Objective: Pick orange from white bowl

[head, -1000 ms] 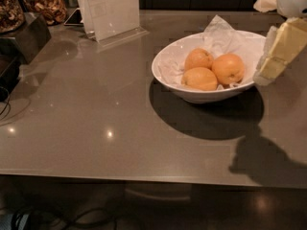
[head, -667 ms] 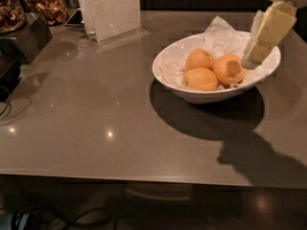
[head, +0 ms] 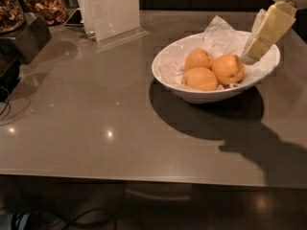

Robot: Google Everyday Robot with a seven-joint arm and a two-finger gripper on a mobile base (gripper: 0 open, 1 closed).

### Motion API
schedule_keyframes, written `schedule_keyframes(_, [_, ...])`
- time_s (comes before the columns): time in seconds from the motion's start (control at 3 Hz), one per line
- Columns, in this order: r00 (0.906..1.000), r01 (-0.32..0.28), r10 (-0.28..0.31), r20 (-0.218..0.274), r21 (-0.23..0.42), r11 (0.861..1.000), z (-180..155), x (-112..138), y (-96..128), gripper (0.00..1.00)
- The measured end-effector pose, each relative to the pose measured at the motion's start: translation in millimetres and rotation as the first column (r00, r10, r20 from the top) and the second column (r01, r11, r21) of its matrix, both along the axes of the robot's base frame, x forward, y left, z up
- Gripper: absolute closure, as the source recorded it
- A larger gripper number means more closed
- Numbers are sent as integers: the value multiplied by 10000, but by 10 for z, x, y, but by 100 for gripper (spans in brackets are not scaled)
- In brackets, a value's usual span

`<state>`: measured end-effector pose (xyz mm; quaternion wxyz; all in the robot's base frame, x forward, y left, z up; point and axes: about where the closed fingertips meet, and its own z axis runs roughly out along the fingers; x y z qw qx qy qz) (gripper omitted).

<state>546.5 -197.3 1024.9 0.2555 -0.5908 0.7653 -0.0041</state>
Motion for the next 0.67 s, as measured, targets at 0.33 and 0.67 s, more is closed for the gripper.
schedule_keyframes(0.33, [9984, 512, -495, -291, 617, 9968, -147, 247, -199, 0])
schedule_keyframes(0.67, [9983, 521, -503, -286, 672, 9964, -171, 299, -202, 0])
